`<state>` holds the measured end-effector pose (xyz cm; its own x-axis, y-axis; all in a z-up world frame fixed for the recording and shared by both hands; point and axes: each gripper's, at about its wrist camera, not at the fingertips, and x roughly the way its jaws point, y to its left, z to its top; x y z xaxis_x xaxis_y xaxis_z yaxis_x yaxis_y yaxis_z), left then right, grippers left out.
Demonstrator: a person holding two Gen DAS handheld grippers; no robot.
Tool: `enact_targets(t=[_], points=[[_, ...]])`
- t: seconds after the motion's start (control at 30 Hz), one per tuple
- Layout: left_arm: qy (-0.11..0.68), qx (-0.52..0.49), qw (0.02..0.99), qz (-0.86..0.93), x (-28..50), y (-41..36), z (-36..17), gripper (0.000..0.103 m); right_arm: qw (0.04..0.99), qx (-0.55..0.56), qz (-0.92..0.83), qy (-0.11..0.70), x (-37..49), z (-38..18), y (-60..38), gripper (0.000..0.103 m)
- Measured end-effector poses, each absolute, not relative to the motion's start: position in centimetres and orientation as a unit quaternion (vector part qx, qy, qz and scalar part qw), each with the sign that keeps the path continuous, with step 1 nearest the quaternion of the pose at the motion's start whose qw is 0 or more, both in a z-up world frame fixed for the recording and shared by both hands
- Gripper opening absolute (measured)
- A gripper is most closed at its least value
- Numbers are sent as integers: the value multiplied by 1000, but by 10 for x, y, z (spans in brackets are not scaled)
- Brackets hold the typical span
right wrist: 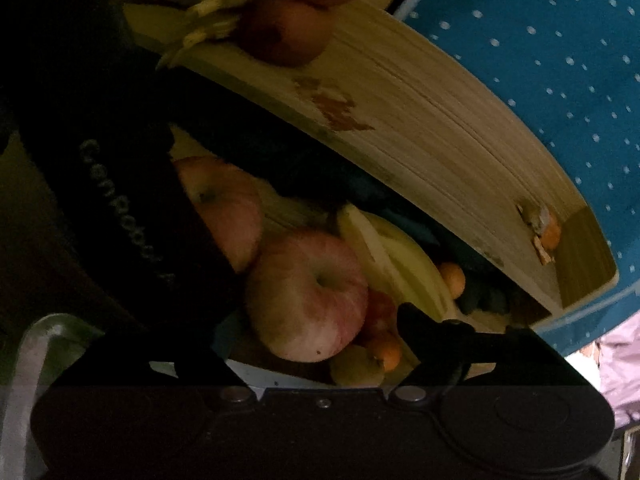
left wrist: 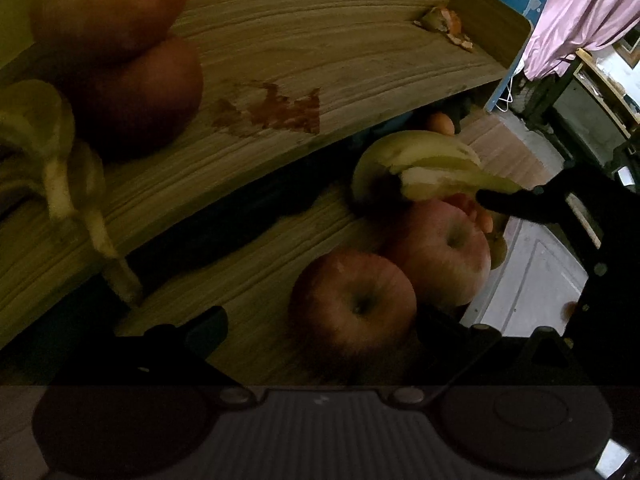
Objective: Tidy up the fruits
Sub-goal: 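Grasp a red apple with the left tool while the right tool grasps another apple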
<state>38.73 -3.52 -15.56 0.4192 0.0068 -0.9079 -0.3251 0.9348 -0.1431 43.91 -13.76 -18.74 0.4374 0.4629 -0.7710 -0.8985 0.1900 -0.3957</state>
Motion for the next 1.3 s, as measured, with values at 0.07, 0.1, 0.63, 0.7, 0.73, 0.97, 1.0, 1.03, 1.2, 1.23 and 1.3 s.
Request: enact_targets(t=[0.07, 0.1, 0.63, 0.7, 0.73, 0.97, 1.0, 1.03, 1.2, 1.23, 1.3], points=[[529, -151, 830, 98, 389, -35, -157, 101, 725, -439, 472, 241, 438, -188, -136, 81], [529, -151, 829, 97, 390, -35, -158, 100, 724, -442, 474, 237, 437, -188, -135, 81], [514, -179, 835, 79, 382, -32, -155, 70, 693, -476, 505, 196, 433, -188, -134, 75], [516, -180, 833, 84, 379, -32, -154, 70, 690, -477, 508, 196, 431, -188, -134, 71], [517, -181, 832, 89, 378, -30, -154, 70, 689, -475, 510, 200, 431, -187, -134, 68], [520, -198, 821, 130, 362, -15, -155, 70, 683, -445, 525, 242, 445, -183, -130, 67], [520, -200, 820, 132, 361, -13, -155, 70, 681, -441, 528, 251, 448, -182, -128, 67], [520, -200, 819, 133, 361, -12, -155, 70, 679, -438, 530, 258, 450, -181, -126, 69], [521, -192, 820, 137, 362, -16, -154, 70, 679, -428, 527, 280, 452, -177, -123, 66], [521, -194, 819, 137, 362, -16, -154, 70, 680, -423, 527, 283, 451, -176, -123, 66], [522, -200, 817, 139, 359, -16, -153, 70, 684, -418, 526, 282, 445, -176, -125, 66]])
